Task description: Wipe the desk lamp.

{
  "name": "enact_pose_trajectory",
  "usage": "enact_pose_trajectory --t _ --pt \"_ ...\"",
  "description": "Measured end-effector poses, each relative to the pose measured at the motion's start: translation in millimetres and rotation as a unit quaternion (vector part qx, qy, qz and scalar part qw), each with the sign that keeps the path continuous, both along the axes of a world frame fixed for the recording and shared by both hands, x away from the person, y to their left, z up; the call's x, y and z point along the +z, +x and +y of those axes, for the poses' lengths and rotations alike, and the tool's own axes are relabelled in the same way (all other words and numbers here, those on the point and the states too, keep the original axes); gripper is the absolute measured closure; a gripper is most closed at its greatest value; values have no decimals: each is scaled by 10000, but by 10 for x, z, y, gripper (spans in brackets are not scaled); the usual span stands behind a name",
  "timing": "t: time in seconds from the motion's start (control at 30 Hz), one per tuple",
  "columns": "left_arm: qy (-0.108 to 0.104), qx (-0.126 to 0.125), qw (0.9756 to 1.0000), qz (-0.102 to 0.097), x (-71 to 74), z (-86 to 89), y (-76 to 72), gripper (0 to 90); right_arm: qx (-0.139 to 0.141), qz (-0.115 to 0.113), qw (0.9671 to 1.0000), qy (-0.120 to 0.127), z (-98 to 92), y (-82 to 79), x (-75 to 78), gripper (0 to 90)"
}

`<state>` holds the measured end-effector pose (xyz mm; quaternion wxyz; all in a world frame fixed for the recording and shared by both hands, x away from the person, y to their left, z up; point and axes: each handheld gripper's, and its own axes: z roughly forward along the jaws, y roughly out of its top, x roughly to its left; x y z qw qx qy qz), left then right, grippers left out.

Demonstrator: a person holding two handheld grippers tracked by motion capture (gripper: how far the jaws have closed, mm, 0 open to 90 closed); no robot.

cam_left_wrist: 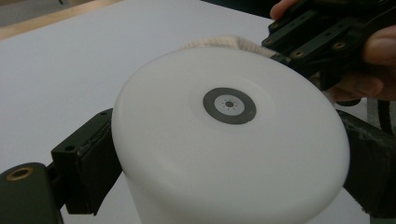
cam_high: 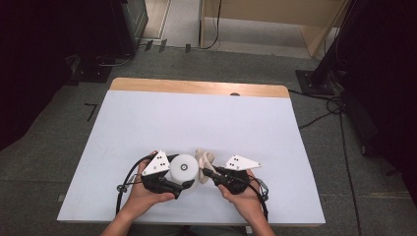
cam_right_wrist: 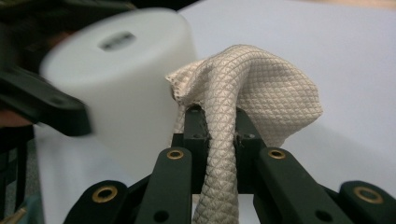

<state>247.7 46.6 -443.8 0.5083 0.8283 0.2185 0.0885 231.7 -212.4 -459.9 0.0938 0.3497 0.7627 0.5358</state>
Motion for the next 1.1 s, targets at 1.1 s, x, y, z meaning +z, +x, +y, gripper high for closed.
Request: enact_pose_trajectory --t 1.1 --pt "4 -50 10000 -72 -9 7 -1 73 -43 192 9992 -342 109 4 -81 803"
